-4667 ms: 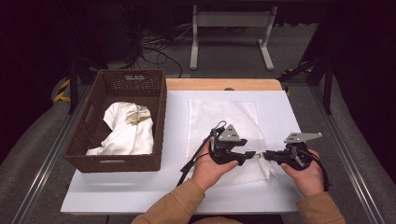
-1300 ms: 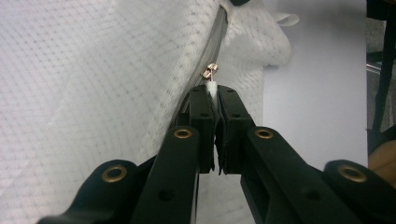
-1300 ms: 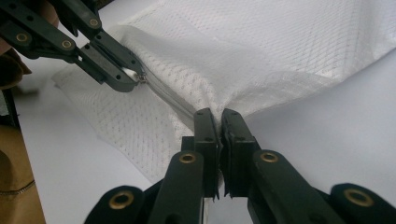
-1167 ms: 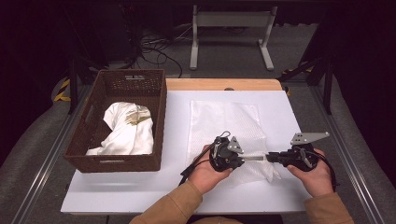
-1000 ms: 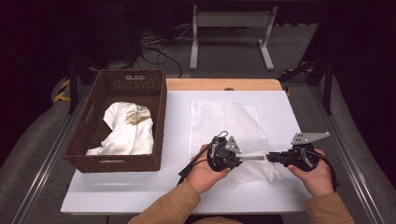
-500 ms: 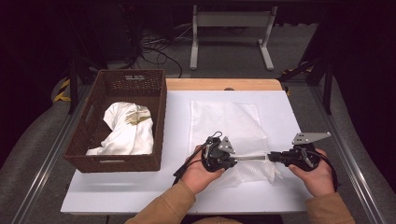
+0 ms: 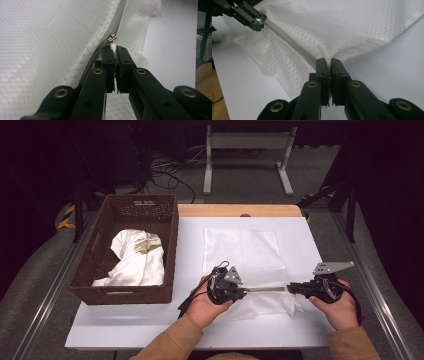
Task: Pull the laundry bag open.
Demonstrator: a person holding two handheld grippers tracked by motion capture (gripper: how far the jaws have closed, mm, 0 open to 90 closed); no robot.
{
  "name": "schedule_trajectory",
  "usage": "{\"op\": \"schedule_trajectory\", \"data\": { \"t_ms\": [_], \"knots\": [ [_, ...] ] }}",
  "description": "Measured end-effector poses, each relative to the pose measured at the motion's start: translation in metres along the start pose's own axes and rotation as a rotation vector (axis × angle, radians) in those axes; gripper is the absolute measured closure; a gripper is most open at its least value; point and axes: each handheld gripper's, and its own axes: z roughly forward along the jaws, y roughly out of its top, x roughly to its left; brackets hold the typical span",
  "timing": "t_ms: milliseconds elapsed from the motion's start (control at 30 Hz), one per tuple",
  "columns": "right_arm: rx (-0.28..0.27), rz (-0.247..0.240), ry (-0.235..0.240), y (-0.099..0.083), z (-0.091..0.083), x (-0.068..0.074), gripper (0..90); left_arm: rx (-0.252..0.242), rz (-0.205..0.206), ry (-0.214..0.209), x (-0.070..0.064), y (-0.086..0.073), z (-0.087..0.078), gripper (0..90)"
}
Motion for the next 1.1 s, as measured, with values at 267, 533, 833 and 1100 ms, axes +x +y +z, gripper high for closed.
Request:
{"op": "schedule_trajectory", "data": {
  "t_ms": [267, 533, 833, 1100],
  "knots": [
    [0.0, 0.011, -0.004, -0.001, -0.002, -0.002, 86.1, 0.008, -0.005, 0.004, 0.001, -0.005, -0.008, 86.6],
    [0.003, 0.013, -0.007, -0.002, -0.002, -0.003, 86.1, 0.015, -0.019, 0.012, 0.005, -0.015, -0.016, 86.6],
    [0.004, 0.023, -0.01, -0.003, -0.003, -0.005, 86.0, 0.022, -0.039, 0.029, 0.011, -0.026, -0.03, 86.6],
    [0.003, 0.027, -0.01, -0.004, -0.002, -0.007, 86.0, 0.023, -0.057, 0.036, 0.014, -0.034, -0.04, 86.6]
  ]
}}
